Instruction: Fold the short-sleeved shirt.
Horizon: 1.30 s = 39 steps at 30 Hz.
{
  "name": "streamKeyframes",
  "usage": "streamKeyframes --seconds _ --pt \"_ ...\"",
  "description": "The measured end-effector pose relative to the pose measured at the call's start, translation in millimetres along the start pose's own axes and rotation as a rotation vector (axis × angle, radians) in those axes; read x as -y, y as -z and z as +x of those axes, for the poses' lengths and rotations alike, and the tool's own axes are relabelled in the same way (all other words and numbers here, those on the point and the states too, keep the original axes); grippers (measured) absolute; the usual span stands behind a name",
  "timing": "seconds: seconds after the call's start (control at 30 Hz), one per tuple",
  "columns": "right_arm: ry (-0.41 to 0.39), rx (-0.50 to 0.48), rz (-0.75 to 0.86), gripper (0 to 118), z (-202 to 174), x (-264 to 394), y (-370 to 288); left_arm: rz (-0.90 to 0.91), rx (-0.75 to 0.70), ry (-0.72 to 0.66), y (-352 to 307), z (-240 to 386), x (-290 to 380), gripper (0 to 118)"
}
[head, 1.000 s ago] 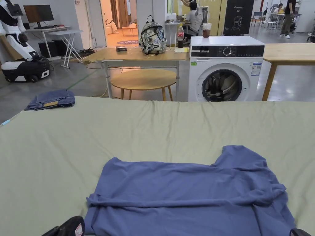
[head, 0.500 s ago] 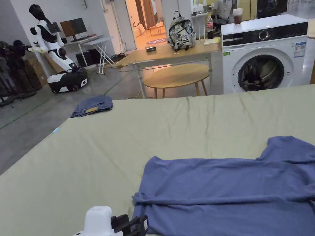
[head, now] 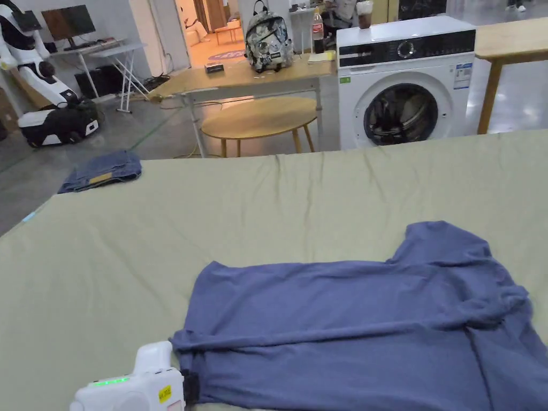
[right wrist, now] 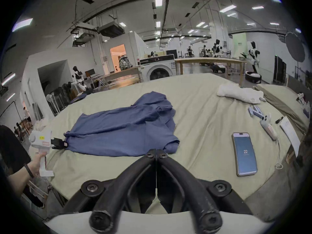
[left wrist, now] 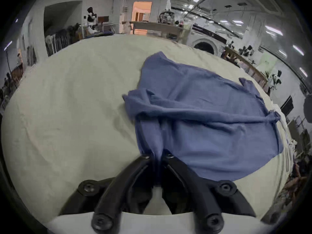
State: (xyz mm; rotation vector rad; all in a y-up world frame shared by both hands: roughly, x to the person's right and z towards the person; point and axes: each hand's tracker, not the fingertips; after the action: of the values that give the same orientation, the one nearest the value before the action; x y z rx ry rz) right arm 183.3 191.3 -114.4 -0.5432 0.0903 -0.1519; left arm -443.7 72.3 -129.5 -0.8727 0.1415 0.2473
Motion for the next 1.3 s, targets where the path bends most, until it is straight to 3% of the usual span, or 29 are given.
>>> streamKeyframes --seconds 0.07,0.1,0.23,0.33,0.37,0.4,0.43,0.47,0.5,0.67,0.8,0.9,1.03,1.13,1.3 --pt "-0.002 0.003 -0.008 64 1 -10 21 0.0 -0.031 0.041 0 5 -3 1" --pt "0.0 -0.004 -0.021 70 -1 -15 31 -0.002 -0.04 0.052 -3 7 -5 1" --pt "0.084 -0.053 -0.119 69 9 -22 115 -0.021 -0.041 0.073 -7 8 -8 1" --pt "0.064 0.014 -0.239 69 16 -13 182 -0.011 -0.027 0.05 -10 7 -4 2" --pt "0.029 0.031 -0.29 64 17 -5 198 -0.008 -0.026 0.046 -10 8 -3 2" --pt "0.004 0.037 -0.366 46 18 1 213 -0.006 -0.028 0.048 -12 6 -3 2" --pt "-0.004 0.072 -0.353 43 15 4 209 -0.005 -0.03 0.051 -12 8 -3 2" --pt "0.018 0.052 -0.272 28 12 -1 194 -0.006 -0.034 0.053 -12 10 -2 2" --pt "0.015 0.076 -0.276 3 11 -1 191 -0.001 -0.04 0.059 -13 11 -1 1" --pt "0.024 0.079 -0.282 3 12 -8 186 -0.021 0.033 0.011 -20 -3 -10 2" --pt "-0.072 0.203 -0.179 3 0 -31 146 0.113 0.027 0.031 -57 -18 -11 1" --pt "0.007 0.154 -0.161 3 15 -34 122 0.155 0.077 0.031 -80 -19 1 1" --pt "0.011 0.194 -0.148 3 28 -15 84 0.142 0.075 0.045 -111 -25 34 1" --pt "0.058 0.201 -0.174 3 39 7 52 0.107 0.118 -0.01 -129 -30 76 1" --pt "0.067 0.237 -0.239 3 37 46 11 0.056 0.057 0.016 -160 -30 115 1"
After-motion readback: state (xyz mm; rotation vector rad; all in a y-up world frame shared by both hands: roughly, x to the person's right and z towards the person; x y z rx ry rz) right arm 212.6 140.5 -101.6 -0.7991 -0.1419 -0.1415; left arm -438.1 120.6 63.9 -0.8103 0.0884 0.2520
